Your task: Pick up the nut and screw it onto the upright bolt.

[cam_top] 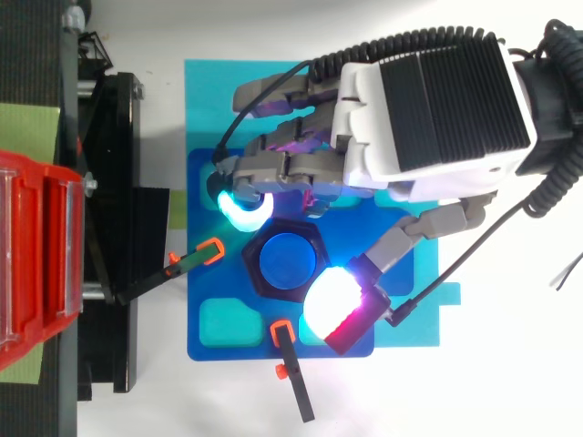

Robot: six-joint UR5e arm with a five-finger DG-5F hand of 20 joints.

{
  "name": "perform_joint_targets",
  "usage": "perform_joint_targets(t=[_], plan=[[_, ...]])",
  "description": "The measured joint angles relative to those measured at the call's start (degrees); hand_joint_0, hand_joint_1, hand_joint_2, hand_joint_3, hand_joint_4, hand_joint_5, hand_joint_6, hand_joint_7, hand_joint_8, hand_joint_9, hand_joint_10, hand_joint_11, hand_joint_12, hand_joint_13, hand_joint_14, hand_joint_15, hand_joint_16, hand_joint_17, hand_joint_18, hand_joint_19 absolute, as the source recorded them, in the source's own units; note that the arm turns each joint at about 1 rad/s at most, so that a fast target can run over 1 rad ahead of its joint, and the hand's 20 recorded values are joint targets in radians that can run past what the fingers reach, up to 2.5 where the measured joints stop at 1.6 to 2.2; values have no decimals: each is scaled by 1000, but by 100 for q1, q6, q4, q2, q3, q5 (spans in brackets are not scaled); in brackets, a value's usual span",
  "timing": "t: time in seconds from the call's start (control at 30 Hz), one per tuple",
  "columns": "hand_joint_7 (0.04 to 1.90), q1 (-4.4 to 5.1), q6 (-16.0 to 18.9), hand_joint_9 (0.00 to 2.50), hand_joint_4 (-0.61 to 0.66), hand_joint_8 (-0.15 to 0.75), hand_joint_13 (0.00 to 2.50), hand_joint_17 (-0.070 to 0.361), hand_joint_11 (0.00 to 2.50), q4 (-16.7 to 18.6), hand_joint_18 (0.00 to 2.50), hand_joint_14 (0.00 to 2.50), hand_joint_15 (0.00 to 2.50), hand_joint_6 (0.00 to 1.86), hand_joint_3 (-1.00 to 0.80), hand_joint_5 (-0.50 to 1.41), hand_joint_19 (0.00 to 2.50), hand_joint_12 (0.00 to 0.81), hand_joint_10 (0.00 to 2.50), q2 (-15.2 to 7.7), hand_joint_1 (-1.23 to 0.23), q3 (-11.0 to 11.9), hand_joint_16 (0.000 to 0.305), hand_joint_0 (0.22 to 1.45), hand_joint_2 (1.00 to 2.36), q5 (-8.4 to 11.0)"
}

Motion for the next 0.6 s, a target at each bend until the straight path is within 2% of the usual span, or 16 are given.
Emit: perform_joint_targets(t=[0.17,0.6], plan=[[1121,4,28,1275,204,226,685,65,0,85,266,0,0,504,-500,26,0,223,0,7,-341,-119,29,503,1000,14],[1282,16,121,1324,130,235,705,63,0,147,287,0,0,503,-500,59,0,219,0,5,-343,-141,28,506,1000,24]])
